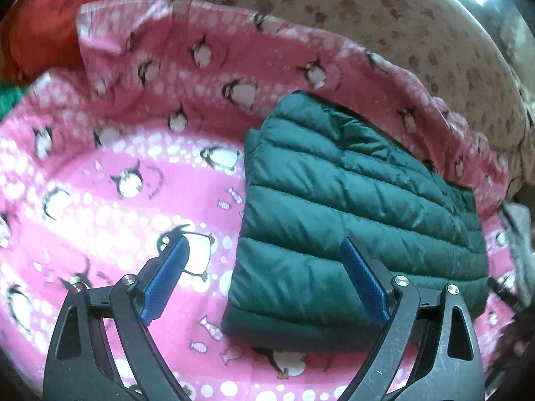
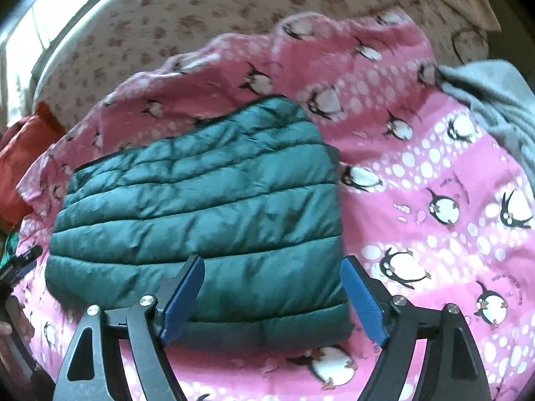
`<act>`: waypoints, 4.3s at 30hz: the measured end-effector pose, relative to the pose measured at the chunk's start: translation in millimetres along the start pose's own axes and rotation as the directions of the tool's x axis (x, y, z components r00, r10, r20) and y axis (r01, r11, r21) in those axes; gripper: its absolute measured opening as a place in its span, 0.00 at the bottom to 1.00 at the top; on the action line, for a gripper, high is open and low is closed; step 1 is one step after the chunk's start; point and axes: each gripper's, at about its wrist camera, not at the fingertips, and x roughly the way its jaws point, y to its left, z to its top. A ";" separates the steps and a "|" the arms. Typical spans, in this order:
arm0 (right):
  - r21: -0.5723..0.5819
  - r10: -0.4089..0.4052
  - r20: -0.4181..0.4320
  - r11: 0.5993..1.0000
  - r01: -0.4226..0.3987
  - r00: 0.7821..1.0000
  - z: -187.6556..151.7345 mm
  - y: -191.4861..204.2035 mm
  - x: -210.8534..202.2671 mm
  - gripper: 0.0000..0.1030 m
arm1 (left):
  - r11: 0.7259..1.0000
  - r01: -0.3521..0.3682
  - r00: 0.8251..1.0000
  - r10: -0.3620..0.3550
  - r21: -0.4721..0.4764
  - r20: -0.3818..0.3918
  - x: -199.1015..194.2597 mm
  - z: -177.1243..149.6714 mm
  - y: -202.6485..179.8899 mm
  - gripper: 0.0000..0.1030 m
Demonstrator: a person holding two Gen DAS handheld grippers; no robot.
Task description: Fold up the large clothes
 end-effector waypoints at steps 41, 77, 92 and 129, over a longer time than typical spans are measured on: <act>0.116 0.323 -0.089 0.943 -0.312 0.942 22.3 -13.9 64.7 0.60 | 0.964 0.252 0.956 -0.261 -0.080 -0.132 67.2 11.9 -14.1 0.79; 0.276 0.367 -0.134 0.906 -0.321 0.920 -75.9 -33.3 -15.5 0.74 | 0.981 0.193 0.971 -0.192 -0.005 -0.142 -58.2 -92.5 14.1 0.72; 0.058 0.104 0.031 0.993 -0.105 0.994 -88.0 -11.8 -112.8 0.74 | 0.988 -0.062 0.997 0.053 0.142 0.064 -132.1 -120.0 -28.4 0.72; -0.176 0.150 0.161 0.977 -0.121 0.976 -146.6 143.9 -128.3 0.74 | 0.972 -0.097 0.984 0.062 0.212 0.166 -142.3 -150.9 -83.7 0.72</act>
